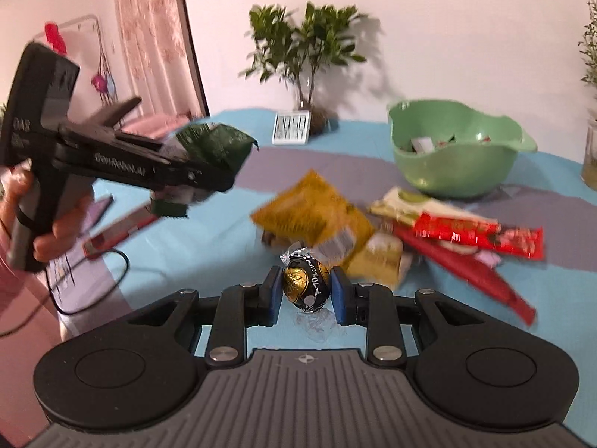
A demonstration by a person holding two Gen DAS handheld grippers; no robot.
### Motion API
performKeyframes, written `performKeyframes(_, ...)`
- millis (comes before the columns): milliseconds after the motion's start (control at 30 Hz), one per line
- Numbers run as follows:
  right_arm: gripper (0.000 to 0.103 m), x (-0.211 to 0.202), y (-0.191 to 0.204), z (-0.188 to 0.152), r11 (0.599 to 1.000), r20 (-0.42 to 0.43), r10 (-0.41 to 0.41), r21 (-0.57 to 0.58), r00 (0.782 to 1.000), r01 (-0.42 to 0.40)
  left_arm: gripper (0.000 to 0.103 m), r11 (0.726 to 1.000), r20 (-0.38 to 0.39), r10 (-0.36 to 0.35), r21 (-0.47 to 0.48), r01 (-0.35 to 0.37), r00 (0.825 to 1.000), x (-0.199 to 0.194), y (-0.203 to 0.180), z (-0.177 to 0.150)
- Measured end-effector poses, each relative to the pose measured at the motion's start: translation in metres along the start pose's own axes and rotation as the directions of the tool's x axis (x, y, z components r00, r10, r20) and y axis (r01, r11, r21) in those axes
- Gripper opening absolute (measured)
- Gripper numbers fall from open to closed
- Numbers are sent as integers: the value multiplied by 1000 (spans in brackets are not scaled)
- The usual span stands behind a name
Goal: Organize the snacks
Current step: 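Carry the bag and truffle over the green bowl and open both tools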
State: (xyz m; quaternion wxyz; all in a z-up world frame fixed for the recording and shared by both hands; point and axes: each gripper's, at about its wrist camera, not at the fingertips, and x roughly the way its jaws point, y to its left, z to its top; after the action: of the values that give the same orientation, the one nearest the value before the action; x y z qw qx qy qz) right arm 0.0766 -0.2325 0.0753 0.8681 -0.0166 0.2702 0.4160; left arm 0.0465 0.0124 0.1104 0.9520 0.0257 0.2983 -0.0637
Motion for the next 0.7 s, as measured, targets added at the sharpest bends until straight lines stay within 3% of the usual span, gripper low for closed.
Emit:
performKeyframes(267,32,8,-47,47,996,94,-84,30,992,82,103,998,27,-35,46,33,999,31,-8,54)
performKeyframes(467,32,35,-86,83,982,145,-187,50,972,182,103,996,33,-57,74,55,998,73,-17,98)
performKeyframes(700,32,78,-116,108,965,136,-260,63,956,253,103,995,3,-55,81,55,998,133,-23,133)
